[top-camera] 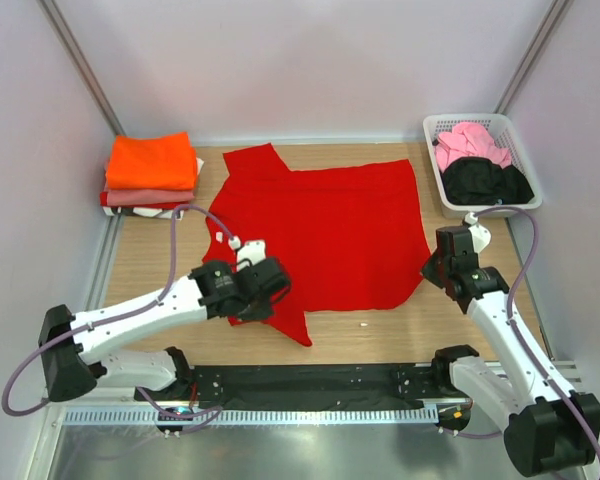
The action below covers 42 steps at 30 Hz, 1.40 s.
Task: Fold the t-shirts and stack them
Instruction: Fold the tshirt
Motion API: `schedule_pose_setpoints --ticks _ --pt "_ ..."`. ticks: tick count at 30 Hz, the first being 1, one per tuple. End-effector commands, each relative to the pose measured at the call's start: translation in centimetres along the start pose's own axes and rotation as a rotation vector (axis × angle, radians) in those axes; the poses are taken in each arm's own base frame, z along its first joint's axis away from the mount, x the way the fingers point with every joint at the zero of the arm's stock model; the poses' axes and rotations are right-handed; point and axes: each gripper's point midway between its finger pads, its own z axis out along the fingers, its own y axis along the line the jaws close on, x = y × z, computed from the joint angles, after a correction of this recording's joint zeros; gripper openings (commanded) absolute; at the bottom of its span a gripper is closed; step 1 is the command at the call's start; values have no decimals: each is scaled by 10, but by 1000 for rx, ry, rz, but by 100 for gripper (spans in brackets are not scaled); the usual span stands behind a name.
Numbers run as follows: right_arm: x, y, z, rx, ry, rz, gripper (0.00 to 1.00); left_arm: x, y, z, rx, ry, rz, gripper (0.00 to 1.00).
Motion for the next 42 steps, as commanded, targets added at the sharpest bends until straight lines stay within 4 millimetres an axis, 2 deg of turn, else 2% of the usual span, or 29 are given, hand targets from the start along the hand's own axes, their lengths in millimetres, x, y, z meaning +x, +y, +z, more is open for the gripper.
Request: schedule_pose_setpoints --ticks 1,3,4,6,7,8,10,11,13,15,16,17,18,20,26,27,29,30,32,36,42 --pt "-37 7 -12 8 -123 75 1 -43 19 -6 -60 -52 139 1" --pt "-38 11 -9 4 -115 78 1 -59 15 -5 -50 -41 149 1" --pt "-38 12 -7 6 -108 76 1 -70 22 -2 -65 -32 165 0" --pt "-39 17 -4 -2 -103 80 1 -85 16 -3 -40 -27 175 0" --pt "-37 16 1 10 -91 76 1 -94 21 4 -63 -12 183 0" --pt "-39 19 3 3 -96 79 1 -104 17 1 -44 -17 183 0" --pt "-40 21 8 12 -94 78 1 -120 20 10 -61 -7 178 0" --pt "-44 22 11 13 -103 74 1 -132 15 8 -43 -26 199 0" --pt "-50 22 17 43 -109 66 1 -146 19 16 -58 -21 197 0" --pt "-55 23 21 54 -114 63 1 -165 19 14 -46 -26 197 0" --pt "-59 25 23 53 -122 67 1 -170 19 22 -58 -8 204 0" --pt "-59 25 28 64 -114 64 1 -184 14 16 -48 -34 202 0" --pt "-60 25 31 70 -110 63 1 -188 18 16 -62 -20 209 0" --pt "-63 28 37 80 -105 64 1 -204 11 19 -61 -24 219 0" --pt "-78 29 51 100 -112 76 1 -238 7 19 -94 -24 234 0" --pt "-77 27 56 110 -99 72 1 -238 10 27 -113 5 239 0" --pt "-83 28 60 108 -100 78 1 -246 9 27 -118 1 242 0" --pt "-83 28 63 107 -91 78 1 -248 13 36 -132 21 239 0" --pt "-86 26 70 115 -85 82 1 -254 16 38 -147 22 234 0" --pt "-89 26 81 122 -72 87 1 -261 32 56 -180 52 196 0" --pt "-84 23 100 143 -44 85 1 -276 43 67 -197 52 147 0"
